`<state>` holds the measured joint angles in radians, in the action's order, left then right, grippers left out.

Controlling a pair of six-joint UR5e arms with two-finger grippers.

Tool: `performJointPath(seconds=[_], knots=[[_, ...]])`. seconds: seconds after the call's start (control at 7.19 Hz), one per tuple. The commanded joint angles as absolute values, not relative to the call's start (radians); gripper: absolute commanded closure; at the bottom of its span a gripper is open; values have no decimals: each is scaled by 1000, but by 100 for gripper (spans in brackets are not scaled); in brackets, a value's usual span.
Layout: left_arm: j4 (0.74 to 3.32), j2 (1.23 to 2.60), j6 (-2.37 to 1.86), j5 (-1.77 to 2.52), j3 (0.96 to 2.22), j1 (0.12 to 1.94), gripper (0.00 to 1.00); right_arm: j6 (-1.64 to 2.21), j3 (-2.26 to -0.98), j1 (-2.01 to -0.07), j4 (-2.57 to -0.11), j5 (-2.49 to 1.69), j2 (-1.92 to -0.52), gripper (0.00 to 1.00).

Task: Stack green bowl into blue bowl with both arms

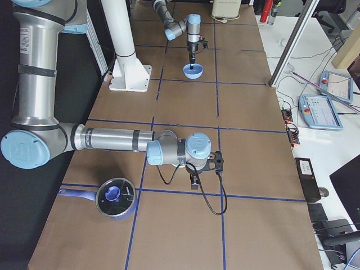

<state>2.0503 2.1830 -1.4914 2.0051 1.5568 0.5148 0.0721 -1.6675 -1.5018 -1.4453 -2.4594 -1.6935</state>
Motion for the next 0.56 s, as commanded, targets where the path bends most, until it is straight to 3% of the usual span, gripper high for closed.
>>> performJointPath(seconds=[0.0, 0.28, 0.42], knots=[[2048, 2187, -1493, 1993, 1543, 489, 100, 71, -1667, -1502, -1445, -2464, -1694, 0], [2048, 2184, -1493, 1993, 1543, 488, 91, 72, -1670, -1502, -1445, -2470, -1694, 0], [2048, 2186, -1493, 1993, 1543, 488, 79, 72, -1671, -1502, -1445, -2471, -1694, 0]])
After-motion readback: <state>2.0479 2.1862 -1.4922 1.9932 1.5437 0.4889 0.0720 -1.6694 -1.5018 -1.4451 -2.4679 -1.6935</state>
